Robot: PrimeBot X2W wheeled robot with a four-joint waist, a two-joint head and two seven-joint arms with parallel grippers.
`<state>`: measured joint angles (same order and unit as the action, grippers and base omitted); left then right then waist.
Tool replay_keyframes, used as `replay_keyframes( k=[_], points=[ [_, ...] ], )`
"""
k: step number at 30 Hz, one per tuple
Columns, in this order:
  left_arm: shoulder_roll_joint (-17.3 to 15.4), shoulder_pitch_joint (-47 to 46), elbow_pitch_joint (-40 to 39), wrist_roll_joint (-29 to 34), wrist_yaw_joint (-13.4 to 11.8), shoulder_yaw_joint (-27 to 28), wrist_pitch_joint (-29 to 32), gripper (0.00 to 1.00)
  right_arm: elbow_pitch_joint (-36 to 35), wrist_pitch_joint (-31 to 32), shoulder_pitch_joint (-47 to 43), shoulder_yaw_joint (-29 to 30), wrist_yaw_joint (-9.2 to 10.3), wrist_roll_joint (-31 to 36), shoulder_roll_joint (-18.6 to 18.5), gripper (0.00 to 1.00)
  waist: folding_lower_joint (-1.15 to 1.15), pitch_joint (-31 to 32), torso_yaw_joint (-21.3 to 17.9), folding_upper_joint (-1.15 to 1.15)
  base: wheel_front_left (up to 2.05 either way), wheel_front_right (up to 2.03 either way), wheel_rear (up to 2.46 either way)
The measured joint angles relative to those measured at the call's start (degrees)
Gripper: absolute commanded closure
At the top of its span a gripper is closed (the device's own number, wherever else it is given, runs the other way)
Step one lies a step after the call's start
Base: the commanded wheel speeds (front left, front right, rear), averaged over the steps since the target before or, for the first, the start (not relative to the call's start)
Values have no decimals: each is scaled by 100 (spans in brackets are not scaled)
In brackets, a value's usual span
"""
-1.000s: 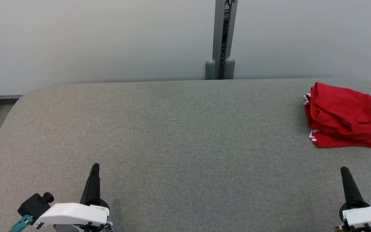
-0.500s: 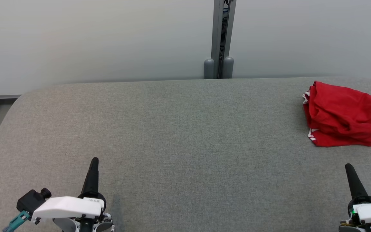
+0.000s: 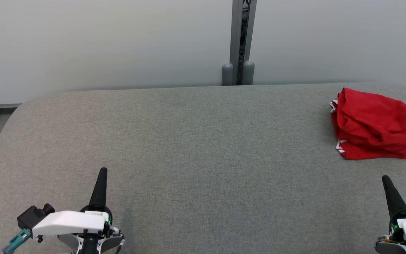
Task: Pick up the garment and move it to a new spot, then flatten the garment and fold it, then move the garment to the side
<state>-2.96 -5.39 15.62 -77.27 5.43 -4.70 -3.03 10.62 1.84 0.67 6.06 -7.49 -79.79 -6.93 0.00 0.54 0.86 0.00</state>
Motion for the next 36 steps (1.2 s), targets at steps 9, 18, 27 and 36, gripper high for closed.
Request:
replay_keyframes(
  k=[9, 18, 27, 36],
  points=[
    [-1, -102, 37, -414, 51, 16, 89, 100, 45, 116, 52, 85, 0, -428, -21, 100, 0, -12, -19, 0, 0, 0, 0],
    [-2, -215, 75, -791, 90, 34, 158, 100, 80, 227, 112, 157, 1, -831, -34, 100, 0, -26, -38, 0, 0, 0, 0],
    [-3, -298, 119, -1154, 132, 56, 234, 100, 99, 346, 144, 244, 1, -1196, -46, 100, 0, -38, -57, 0, 0, 0, 0],
    [-3, -358, 152, -1485, 165, 74, 301, 100, 119, 445, 218, 307, 1, -1550, -56, 100, 0, -51, -76, 0, 0, 0, 0]
  ],
)
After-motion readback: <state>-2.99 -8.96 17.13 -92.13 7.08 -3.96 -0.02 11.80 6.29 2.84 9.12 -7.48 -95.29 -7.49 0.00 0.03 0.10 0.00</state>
